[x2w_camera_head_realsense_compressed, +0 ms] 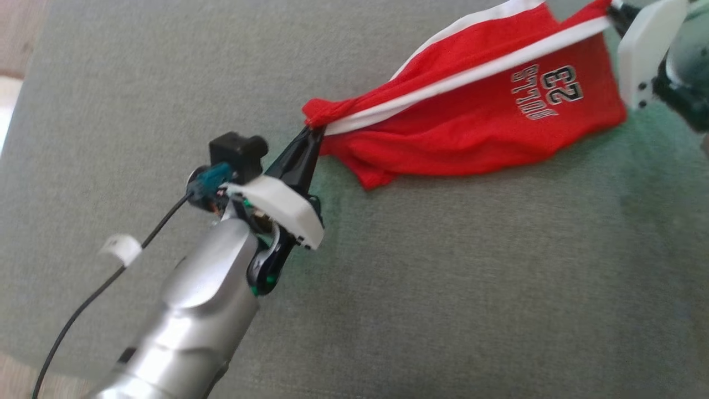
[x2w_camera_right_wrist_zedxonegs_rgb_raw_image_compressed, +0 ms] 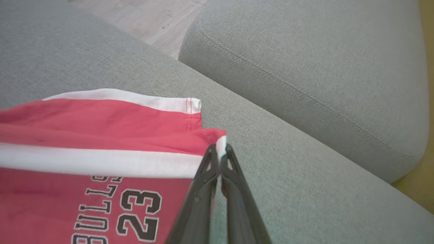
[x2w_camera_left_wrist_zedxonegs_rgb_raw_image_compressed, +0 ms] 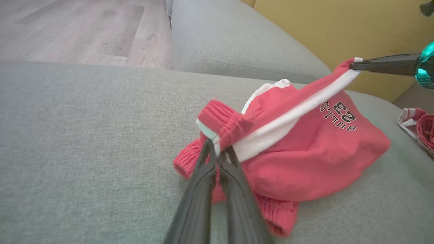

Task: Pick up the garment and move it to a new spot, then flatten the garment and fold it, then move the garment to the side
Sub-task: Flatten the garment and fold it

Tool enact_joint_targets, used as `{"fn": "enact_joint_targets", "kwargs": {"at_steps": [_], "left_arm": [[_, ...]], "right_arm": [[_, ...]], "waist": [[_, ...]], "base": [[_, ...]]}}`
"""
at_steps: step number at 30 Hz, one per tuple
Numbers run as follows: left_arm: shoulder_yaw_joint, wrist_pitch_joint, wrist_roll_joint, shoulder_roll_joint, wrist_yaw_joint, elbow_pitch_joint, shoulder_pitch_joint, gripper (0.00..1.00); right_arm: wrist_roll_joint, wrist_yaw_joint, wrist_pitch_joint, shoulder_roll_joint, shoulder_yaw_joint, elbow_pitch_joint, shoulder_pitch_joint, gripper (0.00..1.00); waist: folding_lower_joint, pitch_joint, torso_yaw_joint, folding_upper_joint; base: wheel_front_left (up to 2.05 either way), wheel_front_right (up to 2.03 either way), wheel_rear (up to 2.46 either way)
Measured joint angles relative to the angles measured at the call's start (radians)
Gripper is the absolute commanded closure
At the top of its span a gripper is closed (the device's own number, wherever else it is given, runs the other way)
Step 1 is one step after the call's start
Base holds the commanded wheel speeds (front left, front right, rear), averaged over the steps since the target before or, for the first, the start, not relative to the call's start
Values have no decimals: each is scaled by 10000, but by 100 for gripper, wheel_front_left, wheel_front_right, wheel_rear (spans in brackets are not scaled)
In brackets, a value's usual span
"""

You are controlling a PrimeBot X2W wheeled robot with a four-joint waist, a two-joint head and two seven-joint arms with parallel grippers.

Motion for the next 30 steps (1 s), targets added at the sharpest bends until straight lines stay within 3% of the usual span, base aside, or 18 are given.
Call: {"fn": "enact_joint_targets", "kwargs": {"at_steps": [18,19,20,21,22,30], "left_arm": [[-554,-742,-180,-713,-430,1904,-1524,100],[-591,-802,-196,-734,-431,1967,-1568,100],[-606,-842,-232,-771,-431,2067,-1620,65],[-614,-905,-284,-803,-437,2161,-1681,18],[-614,-978,-282,-821,-483,2234,-1728,0],[-546,-1574,-282,-803,-397,2909,-1884,0]], "right_arm": [[222,0,-1243,326,1235,2176,-1787,100],[222,0,-1394,330,1287,2266,-1847,95],[219,0,-1549,334,1356,2366,-1926,2],[211,0,-1670,357,1392,2468,-2003,0],[203,0,-1776,405,1432,2587,-2066,0],[449,-2,-2957,665,1440,3356,-2155,0]], "waist": [[-2,1010,715,0],[-2,1047,722,0],[-1,1083,722,0],[-1,1111,714,0],[-1,1124,698,0],[-2,795,408,0]], "base": [[0,0,0],[0,0,0],[0,0,0],[0,0,0],[0,0,0],[0,0,0]]}}
